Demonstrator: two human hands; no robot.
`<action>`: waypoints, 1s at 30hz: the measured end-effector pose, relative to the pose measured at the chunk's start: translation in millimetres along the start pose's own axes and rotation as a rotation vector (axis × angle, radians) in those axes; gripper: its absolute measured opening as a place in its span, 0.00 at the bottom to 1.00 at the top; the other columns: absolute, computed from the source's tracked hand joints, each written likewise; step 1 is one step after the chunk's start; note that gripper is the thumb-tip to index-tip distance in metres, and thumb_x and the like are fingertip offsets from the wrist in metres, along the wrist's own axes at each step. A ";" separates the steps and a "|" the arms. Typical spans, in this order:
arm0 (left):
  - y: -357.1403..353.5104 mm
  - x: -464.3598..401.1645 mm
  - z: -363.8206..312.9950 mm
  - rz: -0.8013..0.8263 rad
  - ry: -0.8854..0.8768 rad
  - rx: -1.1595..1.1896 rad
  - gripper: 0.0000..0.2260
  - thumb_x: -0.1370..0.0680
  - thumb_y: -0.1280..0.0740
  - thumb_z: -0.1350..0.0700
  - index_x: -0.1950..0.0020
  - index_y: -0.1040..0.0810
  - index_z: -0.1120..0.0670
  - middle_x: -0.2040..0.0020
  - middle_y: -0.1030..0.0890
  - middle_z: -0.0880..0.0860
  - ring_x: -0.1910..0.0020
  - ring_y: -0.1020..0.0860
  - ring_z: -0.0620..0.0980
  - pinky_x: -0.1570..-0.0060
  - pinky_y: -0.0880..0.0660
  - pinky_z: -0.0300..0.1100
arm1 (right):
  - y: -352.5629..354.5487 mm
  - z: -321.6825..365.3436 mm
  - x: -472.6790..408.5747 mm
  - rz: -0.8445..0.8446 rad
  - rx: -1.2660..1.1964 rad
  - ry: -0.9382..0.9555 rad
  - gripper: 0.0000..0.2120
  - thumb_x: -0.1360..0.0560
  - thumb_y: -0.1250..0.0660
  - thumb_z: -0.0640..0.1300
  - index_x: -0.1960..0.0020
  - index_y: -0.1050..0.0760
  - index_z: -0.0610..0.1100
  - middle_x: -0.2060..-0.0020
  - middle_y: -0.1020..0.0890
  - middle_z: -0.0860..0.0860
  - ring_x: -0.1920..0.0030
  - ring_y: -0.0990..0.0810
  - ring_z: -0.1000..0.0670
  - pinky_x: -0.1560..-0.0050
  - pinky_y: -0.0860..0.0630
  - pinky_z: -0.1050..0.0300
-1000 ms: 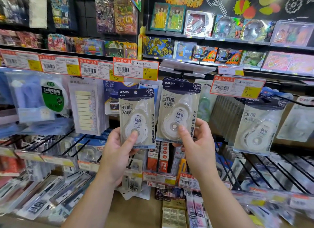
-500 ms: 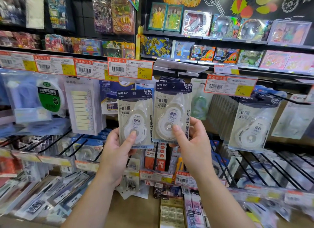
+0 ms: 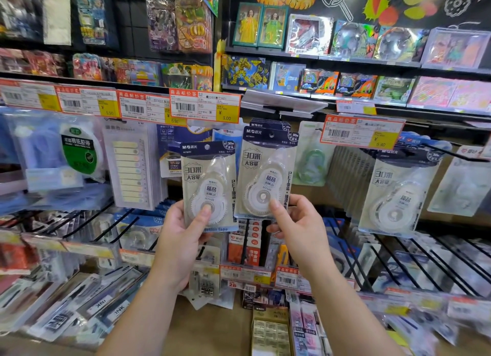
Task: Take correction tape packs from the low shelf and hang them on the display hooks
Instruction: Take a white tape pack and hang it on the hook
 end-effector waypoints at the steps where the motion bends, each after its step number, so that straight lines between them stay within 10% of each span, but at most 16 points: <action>1: 0.5 -0.3 0.6 -0.001 0.000 -0.001 0.09 0.21 0.33 0.57 0.41 0.26 0.52 0.53 0.14 0.45 0.56 0.16 0.41 0.66 0.22 0.33 | 0.2 -2.3 -1.9 -0.006 0.011 -0.003 0.14 0.25 0.33 0.59 0.44 0.25 0.53 0.57 0.15 0.50 0.61 0.15 0.54 0.52 0.18 0.46; 30: -4.5 -30.4 22.5 0.014 0.005 -0.083 0.20 0.29 0.29 0.45 0.39 0.26 0.45 0.46 0.15 0.44 0.45 0.18 0.45 0.43 0.23 0.49 | -12.7 -40.0 -74.8 -0.058 0.280 -0.016 0.24 0.22 0.40 0.63 0.30 0.36 0.52 0.54 0.22 0.54 0.54 0.17 0.48 0.58 0.27 0.55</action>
Point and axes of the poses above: each hand's wrist, its own x-axis away from the middle knuckle, its own y-axis out of the back of the hand, z = x × y, the point moved 6 cm from there along -x, towards the middle knuckle
